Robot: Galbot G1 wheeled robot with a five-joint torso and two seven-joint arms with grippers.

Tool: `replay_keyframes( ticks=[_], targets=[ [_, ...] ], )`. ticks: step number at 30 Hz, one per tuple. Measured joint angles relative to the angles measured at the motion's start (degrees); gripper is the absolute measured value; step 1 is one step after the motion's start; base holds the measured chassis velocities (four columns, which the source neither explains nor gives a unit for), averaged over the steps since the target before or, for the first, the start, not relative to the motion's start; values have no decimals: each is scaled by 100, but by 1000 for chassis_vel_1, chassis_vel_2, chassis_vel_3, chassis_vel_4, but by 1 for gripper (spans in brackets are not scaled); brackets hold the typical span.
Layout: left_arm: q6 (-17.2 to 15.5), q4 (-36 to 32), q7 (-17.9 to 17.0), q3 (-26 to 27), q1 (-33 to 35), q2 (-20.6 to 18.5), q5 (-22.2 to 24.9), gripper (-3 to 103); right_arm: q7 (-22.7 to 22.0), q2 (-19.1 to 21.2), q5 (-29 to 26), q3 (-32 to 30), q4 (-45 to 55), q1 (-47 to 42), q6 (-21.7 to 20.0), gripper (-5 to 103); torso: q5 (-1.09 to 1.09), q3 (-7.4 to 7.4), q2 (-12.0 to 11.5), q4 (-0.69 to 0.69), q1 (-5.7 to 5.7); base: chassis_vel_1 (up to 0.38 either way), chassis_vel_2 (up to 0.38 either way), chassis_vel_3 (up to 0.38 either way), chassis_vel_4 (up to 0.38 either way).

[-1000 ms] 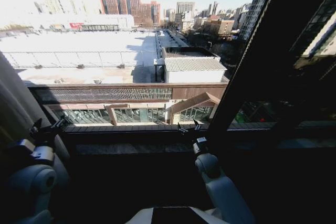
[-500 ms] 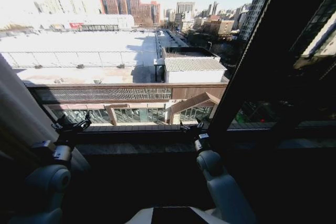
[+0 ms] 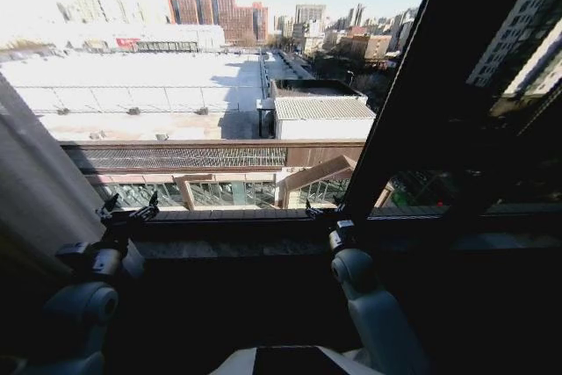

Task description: Open the curtains by pulling them apart, changing their state from closed to fully open.

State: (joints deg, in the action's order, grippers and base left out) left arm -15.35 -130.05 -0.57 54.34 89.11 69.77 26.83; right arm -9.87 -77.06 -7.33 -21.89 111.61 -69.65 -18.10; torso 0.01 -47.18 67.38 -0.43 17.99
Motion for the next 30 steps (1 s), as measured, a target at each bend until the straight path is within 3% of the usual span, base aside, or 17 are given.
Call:
replay_keyframes(
  ticks=[30],
  targets=[
    [-26, -49, -42, -78, -10, 48, -139, 100, 3, 141, -60, 27, 151, -39, -204, 100, 1, -1, 0, -1, 0, -343, -354, 337, 354]
  ],
)
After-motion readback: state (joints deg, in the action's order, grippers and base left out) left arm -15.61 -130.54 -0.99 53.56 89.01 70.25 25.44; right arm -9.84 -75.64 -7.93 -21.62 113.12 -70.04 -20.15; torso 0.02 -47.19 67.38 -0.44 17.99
